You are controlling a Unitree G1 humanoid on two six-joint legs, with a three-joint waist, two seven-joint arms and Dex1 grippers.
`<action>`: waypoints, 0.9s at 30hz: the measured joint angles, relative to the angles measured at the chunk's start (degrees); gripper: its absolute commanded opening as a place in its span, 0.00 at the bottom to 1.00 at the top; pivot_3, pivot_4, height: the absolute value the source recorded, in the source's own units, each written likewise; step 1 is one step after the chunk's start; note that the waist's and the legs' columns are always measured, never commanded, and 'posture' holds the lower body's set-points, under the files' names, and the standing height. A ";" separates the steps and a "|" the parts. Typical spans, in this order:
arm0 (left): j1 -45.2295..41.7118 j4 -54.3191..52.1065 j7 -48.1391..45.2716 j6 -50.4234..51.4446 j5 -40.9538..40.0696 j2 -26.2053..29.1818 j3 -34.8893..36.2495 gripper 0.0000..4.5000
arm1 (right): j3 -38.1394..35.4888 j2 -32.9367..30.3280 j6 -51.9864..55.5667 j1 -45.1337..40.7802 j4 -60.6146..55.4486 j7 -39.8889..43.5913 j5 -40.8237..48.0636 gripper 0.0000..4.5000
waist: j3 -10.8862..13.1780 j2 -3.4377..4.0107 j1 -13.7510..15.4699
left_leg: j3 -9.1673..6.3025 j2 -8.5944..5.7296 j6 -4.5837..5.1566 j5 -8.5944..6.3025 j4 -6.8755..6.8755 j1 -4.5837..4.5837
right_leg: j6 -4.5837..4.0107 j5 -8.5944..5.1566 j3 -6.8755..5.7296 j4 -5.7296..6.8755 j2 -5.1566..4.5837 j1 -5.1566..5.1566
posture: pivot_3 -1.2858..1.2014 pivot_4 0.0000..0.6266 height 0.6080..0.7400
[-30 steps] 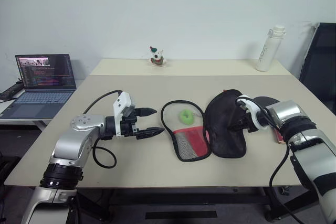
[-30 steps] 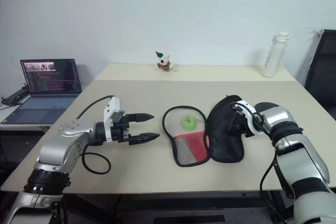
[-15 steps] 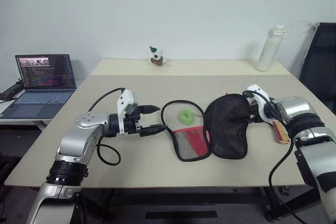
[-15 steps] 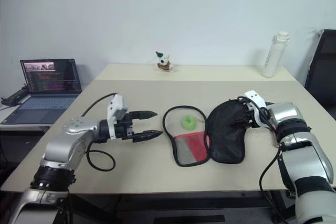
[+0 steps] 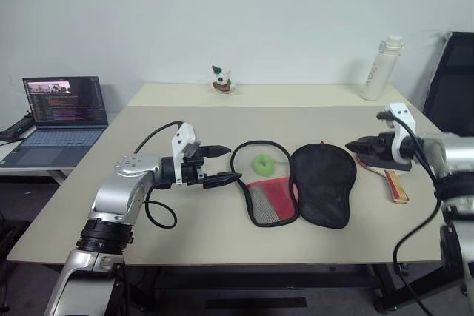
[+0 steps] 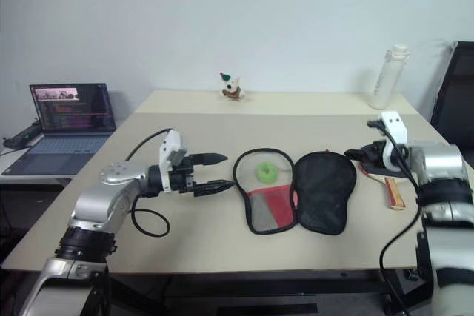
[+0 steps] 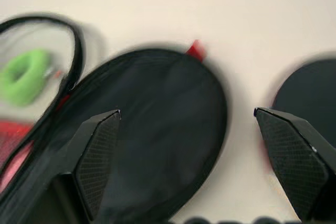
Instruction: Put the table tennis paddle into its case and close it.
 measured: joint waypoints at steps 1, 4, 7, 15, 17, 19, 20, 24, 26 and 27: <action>-0.06 0.25 -0.09 0.00 0.00 0.05 0.02 0.99 | -1.41 0.52 1.74 2.58 -3.30 -1.51 0.80 1.00 | 0.00 0.00 0.02 | 0.01 0.00 0.00 0.00 0.01 0.00 | 0.01 0.00 0.01 0.01 0.00 0.00 | 0.52 0.24 1.00; -0.66 0.85 -0.80 -0.06 0.01 -0.01 -0.12 0.99 | -5.50 2.18 4.86 6.85 -10.42 -6.27 2.42 1.00 | 0.01 0.02 -0.13 | 0.03 0.01 0.00 0.00 0.05 0.03 | 0.00 0.01 0.03 0.05 0.00 0.00 | 0.52 0.24 1.00; -1.73 1.42 -1.02 -0.68 0.09 -0.04 -0.27 0.99 | -8.19 3.51 4.46 8.59 -15.74 -11.91 2.25 1.00 | 0.01 0.02 -0.15 | 0.03 0.04 0.01 0.00 0.05 0.08 | 0.00 0.01 0.03 0.07 0.05 0.00 | 0.52 0.24 1.00; -2.38 3.14 -1.04 -1.12 0.67 -1.01 -0.41 0.99 | -9.96 6.71 -2.13 8.24 -9.80 -25.46 -1.24 1.00 | 0.01 0.02 -0.10 | 0.05 0.03 0.00 0.00 0.04 0.05 | -0.01 0.02 0.06 0.03 0.05 0.01 | 0.52 0.24 1.00; -2.69 3.25 -1.10 -1.21 0.74 -1.07 -0.41 0.99 | -9.78 6.93 -3.57 7.54 -5.52 -27.22 -2.26 1.00 | 0.01 0.02 -0.12 | 0.06 0.03 0.01 0.00 0.04 0.06 | -0.02 0.02 0.06 0.04 0.06 0.01 | 0.52 0.24 1.00; -3.21 3.28 -1.40 -1.19 0.74 -1.05 -0.42 0.99 | -9.49 6.93 -5.10 6.68 -1.27 -28.44 -2.91 1.00 | 0.01 0.02 -0.13 | 0.06 0.03 0.01 0.00 0.03 0.06 | -0.02 0.02 0.06 0.04 0.06 0.01 | 0.52 0.24 1.00; -3.40 3.27 -1.79 -1.11 0.69 -1.03 -0.42 0.99 | -9.46 6.93 -5.38 6.18 0.53 -28.48 -2.89 1.00 | 0.01 0.02 -0.15 | 0.07 0.04 0.01 0.00 0.03 0.06 | -0.02 0.02 0.07 0.04 0.07 0.01 | 0.52 0.24 1.00; -3.63 2.86 -4.43 -0.45 0.25 -0.23 -0.44 0.99 | -9.31 6.92 -6.18 5.08 6.66 -28.04 -2.81 1.00 | 0.01 0.02 -0.17 | 0.08 0.05 0.01 0.00 0.02 0.06 | -0.02 0.02 0.08 0.03 0.10 0.01 | 0.52 0.24 1.00; -3.64 2.58 -5.24 -0.34 0.24 0.57 -0.43 0.99 | -9.24 6.91 -7.03 4.99 9.54 -28.03 -2.89 1.00 | 0.01 0.02 -0.17 | 0.08 0.05 0.01 0.00 0.02 0.07 | -0.02 0.02 0.09 0.03 0.10 0.01 | 0.52 0.24 1.00; -3.67 2.53 -5.47 -0.34 0.24 0.62 -0.41 0.99 | -9.16 6.90 -7.71 4.92 10.70 -28.00 -2.95 1.00 | 0.01 0.02 -0.17 | 0.08 0.04 0.01 0.00 0.03 0.07 | -0.02 0.02 0.10 0.04 0.10 0.01 | 0.52 0.24 1.00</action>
